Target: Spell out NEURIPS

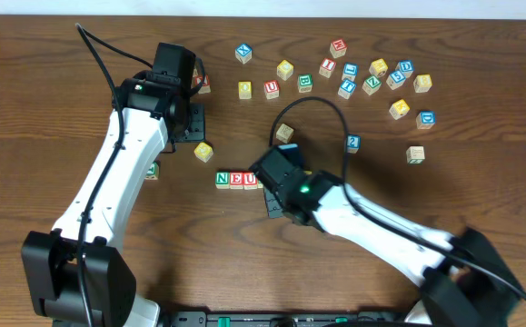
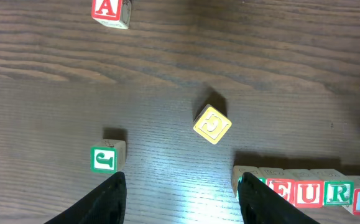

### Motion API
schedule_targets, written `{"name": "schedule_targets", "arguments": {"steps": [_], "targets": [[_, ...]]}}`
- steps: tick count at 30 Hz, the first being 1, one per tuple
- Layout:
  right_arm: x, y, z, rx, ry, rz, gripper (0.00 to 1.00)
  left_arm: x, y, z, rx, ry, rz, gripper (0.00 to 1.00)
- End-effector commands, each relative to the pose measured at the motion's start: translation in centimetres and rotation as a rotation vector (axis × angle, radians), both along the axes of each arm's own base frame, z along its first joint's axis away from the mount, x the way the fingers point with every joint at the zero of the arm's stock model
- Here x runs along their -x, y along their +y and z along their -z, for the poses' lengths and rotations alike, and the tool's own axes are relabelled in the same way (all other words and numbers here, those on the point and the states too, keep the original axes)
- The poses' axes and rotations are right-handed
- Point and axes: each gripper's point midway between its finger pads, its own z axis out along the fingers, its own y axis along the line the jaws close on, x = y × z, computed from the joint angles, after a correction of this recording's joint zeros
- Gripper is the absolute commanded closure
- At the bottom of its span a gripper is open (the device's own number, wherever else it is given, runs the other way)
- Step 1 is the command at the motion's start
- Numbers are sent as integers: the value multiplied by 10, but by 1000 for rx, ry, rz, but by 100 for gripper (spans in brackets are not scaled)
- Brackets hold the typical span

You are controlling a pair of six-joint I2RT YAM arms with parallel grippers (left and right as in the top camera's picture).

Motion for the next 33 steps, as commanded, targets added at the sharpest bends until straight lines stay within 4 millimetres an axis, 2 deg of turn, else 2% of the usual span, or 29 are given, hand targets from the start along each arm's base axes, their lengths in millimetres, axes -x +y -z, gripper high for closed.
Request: {"name": "schedule_targets", "arguments": {"steps": [1,33], "targets": [[0,-8,26,74,15,25,99,-3,3,-13,-13,-34,13,43],[-12,3,29,27,-43,21,99,-5,3,-14,-13,-41,16,42]]}}
